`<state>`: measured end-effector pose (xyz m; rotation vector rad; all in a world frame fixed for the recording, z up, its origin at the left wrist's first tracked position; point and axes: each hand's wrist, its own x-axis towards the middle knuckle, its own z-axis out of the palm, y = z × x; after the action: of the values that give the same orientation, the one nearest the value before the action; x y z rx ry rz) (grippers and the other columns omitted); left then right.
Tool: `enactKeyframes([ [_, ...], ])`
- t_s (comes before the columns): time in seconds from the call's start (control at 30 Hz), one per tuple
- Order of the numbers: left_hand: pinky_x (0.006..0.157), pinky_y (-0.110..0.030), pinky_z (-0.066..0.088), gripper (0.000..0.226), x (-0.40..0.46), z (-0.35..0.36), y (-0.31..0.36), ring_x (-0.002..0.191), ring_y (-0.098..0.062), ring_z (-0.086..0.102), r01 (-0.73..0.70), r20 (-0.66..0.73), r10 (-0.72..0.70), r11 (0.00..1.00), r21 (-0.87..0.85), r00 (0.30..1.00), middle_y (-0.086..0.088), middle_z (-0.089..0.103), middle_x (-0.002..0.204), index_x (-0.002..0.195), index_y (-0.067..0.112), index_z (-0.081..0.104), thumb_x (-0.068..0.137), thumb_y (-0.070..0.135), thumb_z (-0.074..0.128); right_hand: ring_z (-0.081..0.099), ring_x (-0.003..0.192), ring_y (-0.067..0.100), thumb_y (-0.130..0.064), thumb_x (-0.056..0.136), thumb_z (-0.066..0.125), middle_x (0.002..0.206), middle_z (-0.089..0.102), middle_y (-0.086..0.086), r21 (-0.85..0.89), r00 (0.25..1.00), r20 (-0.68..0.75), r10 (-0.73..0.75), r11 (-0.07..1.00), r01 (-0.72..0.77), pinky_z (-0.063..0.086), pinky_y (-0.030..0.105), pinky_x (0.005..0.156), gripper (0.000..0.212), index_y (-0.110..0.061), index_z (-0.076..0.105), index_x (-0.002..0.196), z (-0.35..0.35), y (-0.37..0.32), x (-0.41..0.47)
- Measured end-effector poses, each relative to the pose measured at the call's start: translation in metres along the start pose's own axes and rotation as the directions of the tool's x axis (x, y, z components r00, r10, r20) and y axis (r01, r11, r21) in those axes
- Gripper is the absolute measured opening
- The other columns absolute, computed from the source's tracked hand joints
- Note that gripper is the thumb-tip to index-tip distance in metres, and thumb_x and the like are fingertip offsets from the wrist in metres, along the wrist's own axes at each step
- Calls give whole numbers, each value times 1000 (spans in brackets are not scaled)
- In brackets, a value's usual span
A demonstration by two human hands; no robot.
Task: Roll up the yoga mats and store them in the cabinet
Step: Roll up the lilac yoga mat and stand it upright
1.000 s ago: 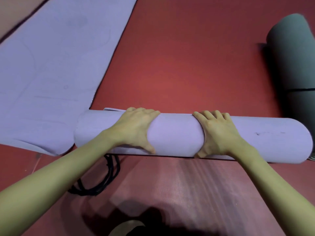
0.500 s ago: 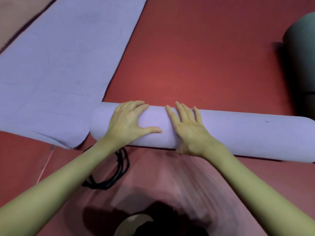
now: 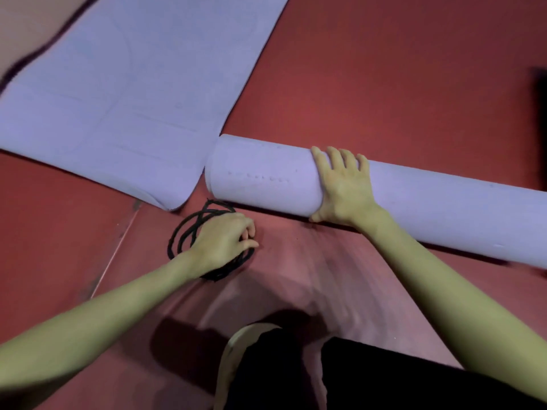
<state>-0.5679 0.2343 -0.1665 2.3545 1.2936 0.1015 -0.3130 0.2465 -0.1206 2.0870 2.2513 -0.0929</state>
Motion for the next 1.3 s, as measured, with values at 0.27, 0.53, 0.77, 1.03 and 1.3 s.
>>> enactKeyframes([
  [0.27,71,-32,47,24,5,15,4,92,-22,58,176,187,-205,971,162,961,2,61,96,90,16,61,85,38,66,32,134,32,-61,40,85,148,32,9,5,993,119,-18,1000,17,22,50,111,139,-19,14,153,-9,4,12],
  [0.53,57,-22,51,13,15,-5,2,59,-15,61,531,277,-611,282,-799,742,-13,66,77,78,7,52,91,3,48,41,126,36,-76,33,80,144,37,11,-22,971,239,-19,999,25,30,50,105,151,-30,2,154,-24,11,31],
  [0.77,92,-43,48,33,42,-36,3,109,-40,59,250,546,-516,-535,-807,660,-32,52,126,120,-10,44,95,-9,22,48,112,35,-68,40,80,129,47,6,-5,972,232,-31,999,33,37,48,94,133,-30,16,150,-39,16,32],
  [1.03,76,-32,47,23,79,-106,40,92,-22,61,51,480,-480,-666,-744,734,-12,55,102,95,4,55,101,9,32,46,116,35,-65,39,82,134,44,3,132,997,43,71,988,-76,35,48,97,132,-28,18,149,-109,36,15],
  [1.3,57,-24,40,29,108,-204,112,55,-17,45,-28,228,-306,-650,-760,924,0,43,64,67,17,44,86,39,45,50,113,28,-76,36,73,132,46,0,286,970,-172,173,951,-118,46,46,88,131,-25,20,145,-191,68,-13],
])
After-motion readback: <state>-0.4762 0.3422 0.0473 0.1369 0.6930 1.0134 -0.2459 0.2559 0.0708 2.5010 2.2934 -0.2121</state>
